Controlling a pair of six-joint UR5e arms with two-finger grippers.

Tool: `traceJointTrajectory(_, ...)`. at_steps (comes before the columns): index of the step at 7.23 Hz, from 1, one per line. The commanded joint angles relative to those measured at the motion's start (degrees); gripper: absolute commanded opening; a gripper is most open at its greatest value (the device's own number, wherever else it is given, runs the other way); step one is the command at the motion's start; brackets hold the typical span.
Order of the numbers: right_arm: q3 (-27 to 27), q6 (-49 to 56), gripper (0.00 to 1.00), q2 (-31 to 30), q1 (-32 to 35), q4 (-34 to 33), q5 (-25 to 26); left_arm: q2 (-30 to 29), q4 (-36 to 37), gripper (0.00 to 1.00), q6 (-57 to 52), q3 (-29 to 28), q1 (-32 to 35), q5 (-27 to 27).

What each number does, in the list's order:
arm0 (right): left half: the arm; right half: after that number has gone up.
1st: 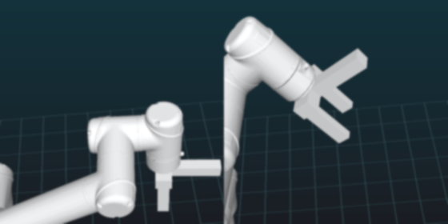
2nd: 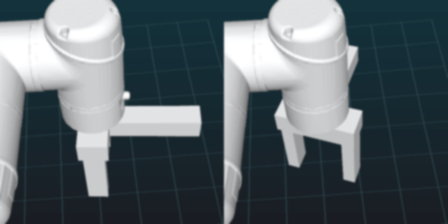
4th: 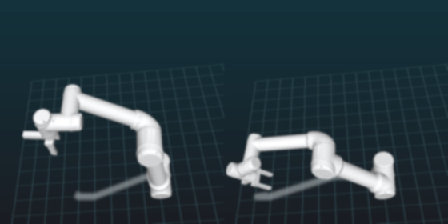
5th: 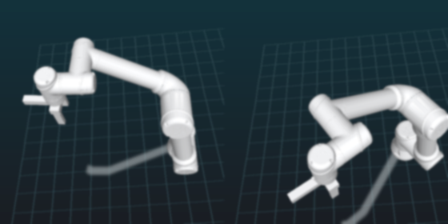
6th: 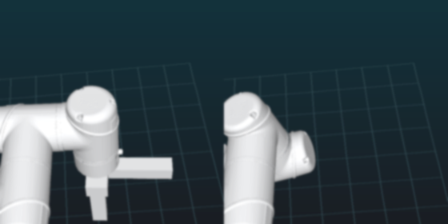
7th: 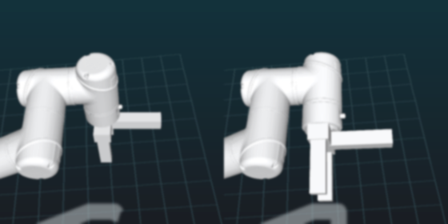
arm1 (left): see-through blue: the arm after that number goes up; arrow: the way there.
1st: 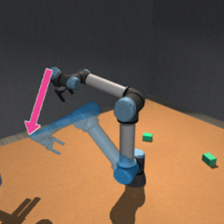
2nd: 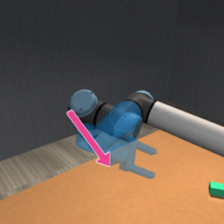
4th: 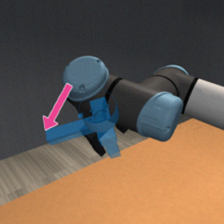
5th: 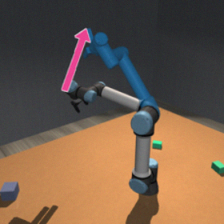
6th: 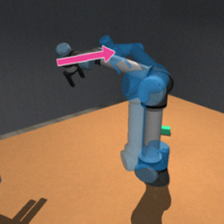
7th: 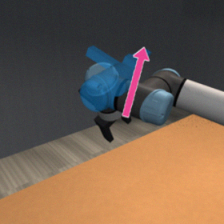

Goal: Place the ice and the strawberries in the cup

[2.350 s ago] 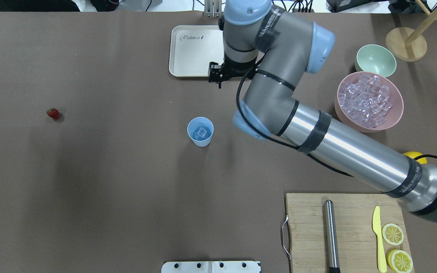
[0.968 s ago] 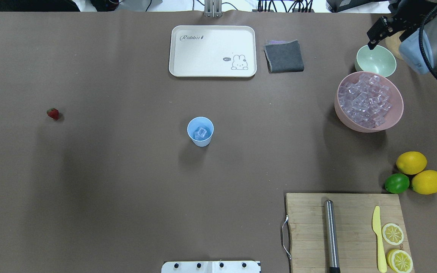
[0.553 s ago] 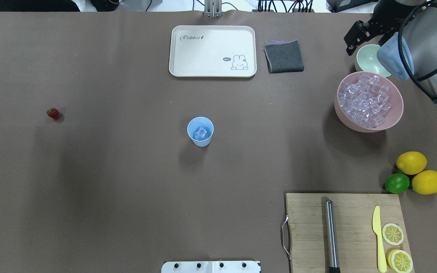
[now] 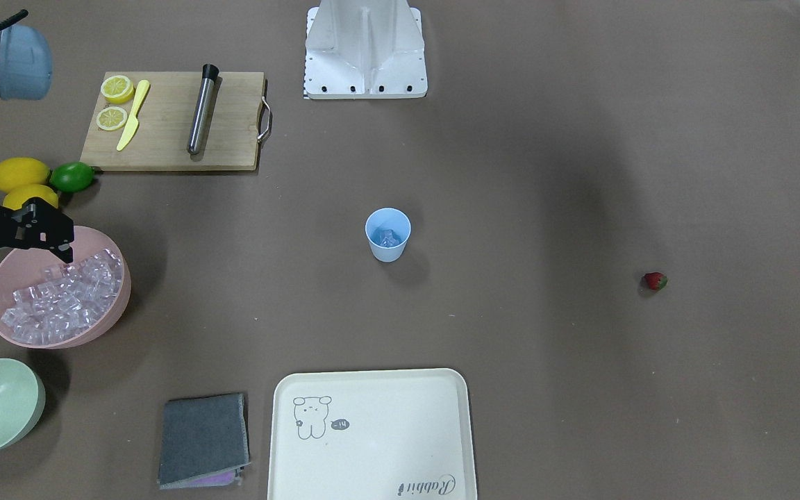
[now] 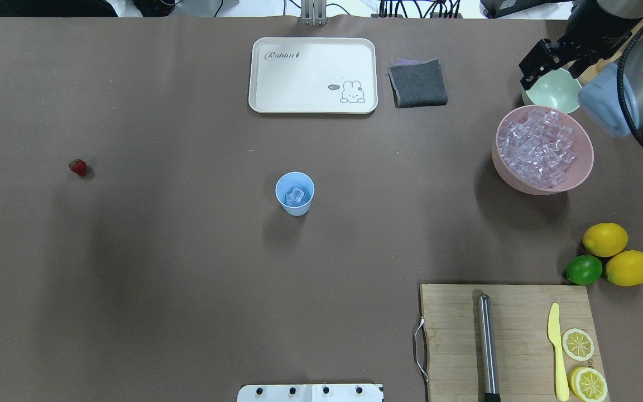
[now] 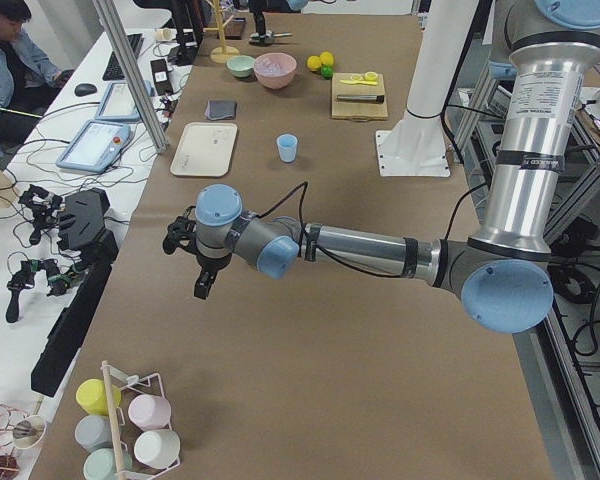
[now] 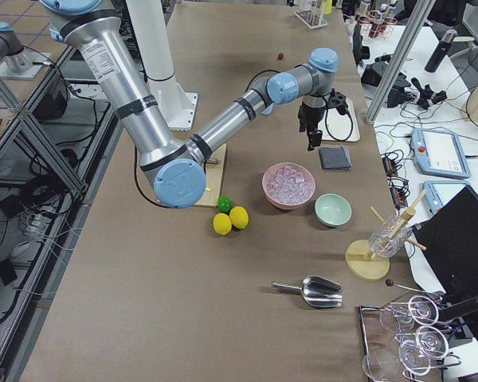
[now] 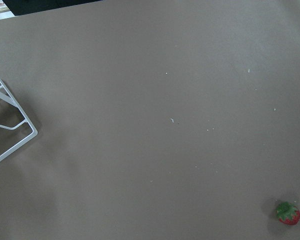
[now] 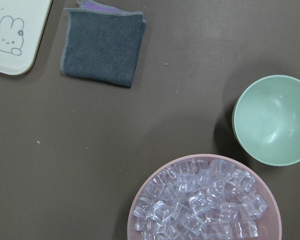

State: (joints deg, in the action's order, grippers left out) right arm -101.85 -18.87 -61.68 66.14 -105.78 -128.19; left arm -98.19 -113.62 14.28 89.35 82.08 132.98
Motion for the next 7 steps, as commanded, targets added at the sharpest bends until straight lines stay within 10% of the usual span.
traceJointTrajectory(1, -0.72, -0.55, 0.98, -0.02, 1.7, -1.96, 0.22, -3.56, -0.29, 0.98, -0.22, -2.31, -0.95, -0.26)
traceJointTrajectory(7, 2.98, 3.48, 0.99, 1.74, 2.15, -1.44, 0.84, -13.89, 15.8, 0.98, 3.56, -7.78, -8.68, -4.66)
